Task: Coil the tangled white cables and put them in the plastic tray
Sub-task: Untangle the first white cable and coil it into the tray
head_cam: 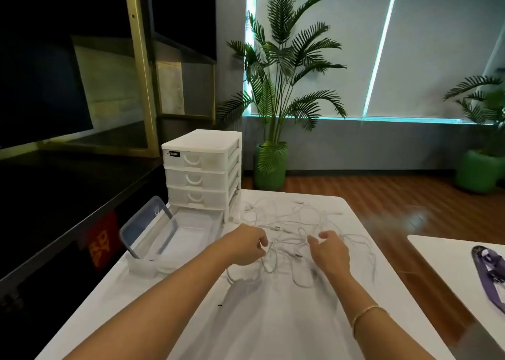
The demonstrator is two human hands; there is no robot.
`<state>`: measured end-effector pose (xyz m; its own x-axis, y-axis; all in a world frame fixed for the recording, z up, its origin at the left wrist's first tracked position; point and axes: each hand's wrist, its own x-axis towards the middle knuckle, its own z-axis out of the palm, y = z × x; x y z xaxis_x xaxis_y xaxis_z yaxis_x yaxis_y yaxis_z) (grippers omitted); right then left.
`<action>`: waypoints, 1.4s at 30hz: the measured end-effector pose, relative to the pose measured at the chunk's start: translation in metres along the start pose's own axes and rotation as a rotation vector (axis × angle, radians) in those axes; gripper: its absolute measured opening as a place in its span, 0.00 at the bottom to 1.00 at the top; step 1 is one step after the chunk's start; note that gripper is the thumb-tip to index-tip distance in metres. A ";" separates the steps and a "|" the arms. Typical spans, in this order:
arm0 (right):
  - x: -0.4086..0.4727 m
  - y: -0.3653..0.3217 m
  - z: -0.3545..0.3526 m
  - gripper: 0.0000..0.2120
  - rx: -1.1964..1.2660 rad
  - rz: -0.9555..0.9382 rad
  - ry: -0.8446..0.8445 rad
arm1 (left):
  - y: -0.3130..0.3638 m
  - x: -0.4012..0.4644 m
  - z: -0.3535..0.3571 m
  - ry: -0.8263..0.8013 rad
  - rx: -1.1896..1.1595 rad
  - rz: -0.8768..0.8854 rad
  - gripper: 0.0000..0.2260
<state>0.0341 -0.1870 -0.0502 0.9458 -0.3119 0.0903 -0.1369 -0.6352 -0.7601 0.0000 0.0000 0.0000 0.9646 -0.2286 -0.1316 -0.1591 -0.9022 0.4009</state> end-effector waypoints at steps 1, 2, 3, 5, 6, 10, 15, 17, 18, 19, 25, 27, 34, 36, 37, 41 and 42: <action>0.002 0.000 0.000 0.13 -0.012 0.007 -0.062 | 0.001 0.001 0.000 -0.011 0.002 -0.001 0.14; 0.003 -0.002 0.000 0.15 -0.039 0.003 -0.115 | 0.001 0.002 0.000 -0.004 -0.001 -0.009 0.14; 0.005 -0.003 0.002 0.17 -0.057 -0.015 -0.161 | 0.002 0.003 0.001 -0.004 0.001 -0.011 0.14; 0.008 -0.012 0.005 0.13 -0.035 -0.010 -0.190 | 0.003 0.005 0.000 0.006 0.002 -0.009 0.14; 0.009 -0.016 0.006 0.11 -0.010 -0.019 -0.177 | 0.004 0.006 0.000 0.018 0.006 -0.010 0.14; 0.014 -0.039 -0.005 0.12 0.155 -0.084 -0.084 | 0.002 0.011 -0.006 0.144 -0.012 -0.059 0.13; 0.010 -0.069 -0.031 0.10 0.399 -0.146 -0.047 | 0.010 0.009 -0.020 0.298 -0.194 -0.060 0.14; 0.005 -0.077 -0.038 0.09 0.466 -0.156 -0.082 | 0.016 0.006 -0.023 0.321 -0.271 -0.041 0.15; 0.002 -0.080 -0.041 0.09 0.496 -0.163 -0.093 | 0.019 0.004 -0.024 0.324 -0.317 -0.034 0.15; -0.001 -0.083 -0.044 0.09 0.519 -0.174 -0.103 | 0.023 0.003 -0.024 0.318 -0.363 -0.030 0.16; -0.010 -0.089 -0.052 0.08 0.571 -0.231 -0.100 | 0.036 -0.005 -0.019 0.295 -0.495 0.005 0.19; -0.010 -0.090 -0.054 0.08 0.593 -0.225 -0.110 | 0.038 -0.007 -0.019 0.316 -0.524 0.013 0.21; -0.009 -0.095 -0.064 0.07 0.661 -0.221 -0.110 | 0.043 -0.007 -0.025 0.299 -0.390 0.030 0.14; -0.009 -0.097 -0.066 0.07 0.672 -0.237 -0.107 | 0.041 -0.006 -0.027 0.314 -0.361 0.018 0.12; -0.009 -0.098 -0.067 0.07 0.677 -0.244 -0.105 | 0.040 -0.007 -0.028 0.319 -0.343 0.013 0.11; -0.011 -0.103 -0.073 0.06 0.728 -0.258 -0.088 | 0.037 -0.006 -0.031 0.346 -0.308 -0.015 0.11; -0.011 -0.104 -0.074 0.06 0.742 -0.260 -0.086 | 0.036 -0.006 -0.032 0.356 -0.310 -0.028 0.14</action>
<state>0.0158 -0.1699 0.0759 0.9441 -0.1435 0.2967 0.2949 -0.0335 -0.9549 -0.0043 -0.0190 0.0445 0.9883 -0.0175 0.1515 -0.1144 -0.7419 0.6607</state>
